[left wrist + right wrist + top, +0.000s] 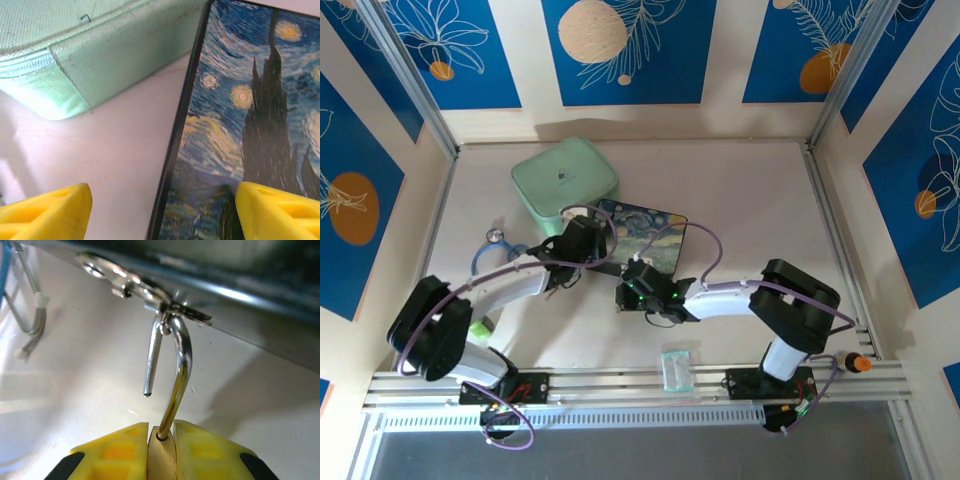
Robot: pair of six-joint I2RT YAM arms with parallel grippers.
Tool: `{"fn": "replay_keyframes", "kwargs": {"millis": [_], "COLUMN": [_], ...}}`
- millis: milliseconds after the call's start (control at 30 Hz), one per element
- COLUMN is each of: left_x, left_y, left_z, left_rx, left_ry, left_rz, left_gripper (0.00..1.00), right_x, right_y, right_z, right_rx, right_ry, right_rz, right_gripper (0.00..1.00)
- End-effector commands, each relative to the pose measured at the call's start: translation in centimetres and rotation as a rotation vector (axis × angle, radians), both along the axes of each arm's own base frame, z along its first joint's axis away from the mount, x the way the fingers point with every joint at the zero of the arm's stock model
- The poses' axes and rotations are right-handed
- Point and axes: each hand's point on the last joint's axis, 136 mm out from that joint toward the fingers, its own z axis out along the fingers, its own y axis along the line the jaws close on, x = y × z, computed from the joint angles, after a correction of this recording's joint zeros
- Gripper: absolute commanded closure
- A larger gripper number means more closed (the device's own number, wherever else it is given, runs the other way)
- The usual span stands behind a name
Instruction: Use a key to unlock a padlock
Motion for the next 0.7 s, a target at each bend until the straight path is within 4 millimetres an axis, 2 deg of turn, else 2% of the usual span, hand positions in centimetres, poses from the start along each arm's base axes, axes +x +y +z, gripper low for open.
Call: {"fn": "replay_keyframes", "kwargs": {"millis": [0,167,300,400,467,667], "left_x": [-1.7,-2.7,-3.5,-4.1,-4.5,-4.8], "left_y": [-0.1,-1.2,-5.6,-8.2,-9.7,-11.4], "left_z": [1.2,3.8,5.0,4.5,3.8,1.6], "left_rx": [0.012,0.069,0.197,0.307,0.344,0.521], "left_ry": [-0.003,-0.059,-0.106,-0.093,-0.083,-0.05], "left_rz": [-0.045,-0.155,-0.449,-0.639,-0.768,-0.975], "left_gripper": [0.23,0.18,0.13,0.13,0.1,0.07], "right_x": [-2.9,-4.2,-5.0,-5.4,-5.6,-5.4], "right_y": [-2.4,-4.8,-6.0,-7.6,-8.3,-10.9], "right_z": [-2.9,-3.3,-3.6,-4.1,-4.1,-3.7], "right_rx": [0.002,0.008,0.061,0.042,0.05,0.076], "right_ry": [0.175,0.214,0.262,0.291,0.299,0.316], "right_rz": [0.024,0.061,0.103,0.106,0.108,0.081], "right_gripper": [0.84,0.86,0.87,0.86,0.86,0.86]}}
